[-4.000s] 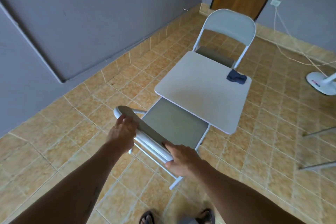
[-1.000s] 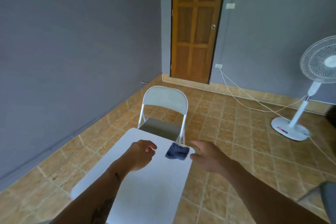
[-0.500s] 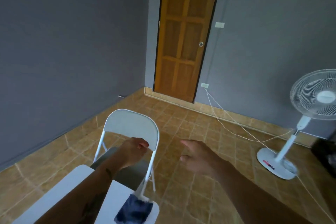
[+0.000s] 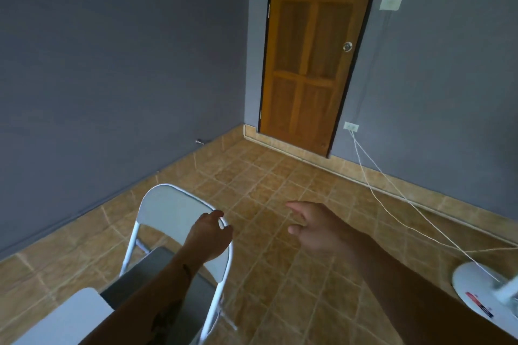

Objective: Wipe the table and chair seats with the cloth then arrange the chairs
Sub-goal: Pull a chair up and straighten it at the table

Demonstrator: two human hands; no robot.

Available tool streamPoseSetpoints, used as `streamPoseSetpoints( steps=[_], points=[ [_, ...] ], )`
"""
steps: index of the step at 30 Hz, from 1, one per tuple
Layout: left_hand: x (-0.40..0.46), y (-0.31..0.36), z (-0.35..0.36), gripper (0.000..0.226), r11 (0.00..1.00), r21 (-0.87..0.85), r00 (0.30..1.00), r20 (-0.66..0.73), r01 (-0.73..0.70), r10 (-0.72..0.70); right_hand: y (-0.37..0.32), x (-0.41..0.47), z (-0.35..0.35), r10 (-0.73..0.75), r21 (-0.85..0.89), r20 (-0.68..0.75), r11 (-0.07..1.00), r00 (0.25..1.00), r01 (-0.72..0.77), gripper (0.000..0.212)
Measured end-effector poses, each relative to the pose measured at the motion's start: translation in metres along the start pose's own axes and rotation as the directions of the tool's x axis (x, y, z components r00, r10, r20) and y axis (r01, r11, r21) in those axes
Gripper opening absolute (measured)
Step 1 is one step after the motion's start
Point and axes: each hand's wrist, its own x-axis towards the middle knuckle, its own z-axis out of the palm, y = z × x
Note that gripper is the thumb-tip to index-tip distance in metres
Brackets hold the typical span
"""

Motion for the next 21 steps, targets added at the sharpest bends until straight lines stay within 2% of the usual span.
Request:
streamPoseSetpoints(
  steps=[3, 8, 11, 16, 21],
  points=[
    [0.039, 0.018, 0.016, 0.076, 0.986, -0.024, 0.983, -0.08, 0.162, -0.163, 0.038, 0.057, -0.023, -0.052, 0.024, 0.054, 0.998, 0.997, 0.051, 0.062],
    [0.091, 0.036, 0.038, 0.081, 0.926, -0.077, 0.917, -0.126, 0.371, -0.378, 0.062, 0.145, -0.064, -0.143, -0.04, 0.21, 0.987, 0.967, 0.154, 0.062],
    [0.113, 0.035, 0.05, 0.083, 0.876, -0.112, 0.869, -0.121, 0.469, -0.481, 0.05, 0.198, -0.077, -0.236, -0.096, 0.281, 0.957, 0.93, 0.272, 0.061],
    [0.16, 0.013, 0.066, 0.093, 0.75, -0.26, 0.749, -0.123, 0.609, -0.651, 0.015, 0.286, -0.061, -0.364, -0.151, 0.436, 0.872, 0.823, 0.466, 0.061],
    [0.207, -0.028, 0.076, 0.112, 0.599, -0.428, 0.642, -0.054, 0.677, -0.765, -0.02, 0.367, -0.026, -0.41, -0.204, 0.547, 0.781, 0.73, 0.591, 0.062]
  ],
)
